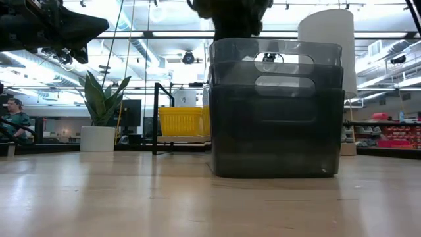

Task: Stack baskets on shelf by color
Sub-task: Put the stacked transparent black bins on the shelf

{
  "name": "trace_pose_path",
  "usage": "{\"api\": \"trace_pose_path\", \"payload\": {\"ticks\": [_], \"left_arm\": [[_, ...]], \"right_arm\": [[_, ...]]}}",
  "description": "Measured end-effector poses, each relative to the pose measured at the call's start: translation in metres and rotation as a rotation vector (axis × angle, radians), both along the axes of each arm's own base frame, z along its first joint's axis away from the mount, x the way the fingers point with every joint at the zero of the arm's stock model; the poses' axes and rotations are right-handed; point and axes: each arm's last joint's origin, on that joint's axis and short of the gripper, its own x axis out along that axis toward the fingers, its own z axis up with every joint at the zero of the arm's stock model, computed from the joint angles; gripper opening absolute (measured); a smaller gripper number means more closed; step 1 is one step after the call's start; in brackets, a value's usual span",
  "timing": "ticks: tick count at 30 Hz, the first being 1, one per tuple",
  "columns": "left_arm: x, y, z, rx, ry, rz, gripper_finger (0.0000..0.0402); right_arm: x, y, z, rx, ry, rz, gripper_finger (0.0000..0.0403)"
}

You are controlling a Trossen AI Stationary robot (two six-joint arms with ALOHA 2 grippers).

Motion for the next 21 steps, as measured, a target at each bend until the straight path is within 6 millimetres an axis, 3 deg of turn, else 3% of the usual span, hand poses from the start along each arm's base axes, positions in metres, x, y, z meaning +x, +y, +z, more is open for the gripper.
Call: {"api": "trace_pose_path", "payload": {"ticks": [5, 10, 18, 21], "left_arm": [[0.000, 0.000, 0.000, 0.000, 0.000, 0.000, 0.0036], [0.000, 0.000, 0.000, 0.000, -0.001, 0.000, 0.0029], [0.000, 0.000, 0.000, 0.000, 0.000, 0.000, 0.0030], [0.000, 0.000, 0.000, 0.000, 0.000, 0.000, 0.0034]], "right_arm": [[-0.005, 0.021, 0.003, 0.027, -0.008, 0.022, 0.0116], [-0.008, 0.029, 0.006, 0.062, -0.003, 0.008, 0.0116], [-0.011, 0.031, 0.041, 0.025, -0.003, 0.005, 0.0116], [-0.013, 0.038, 0.042, 0.019, -0.004, 0.024, 0.0116]]}}
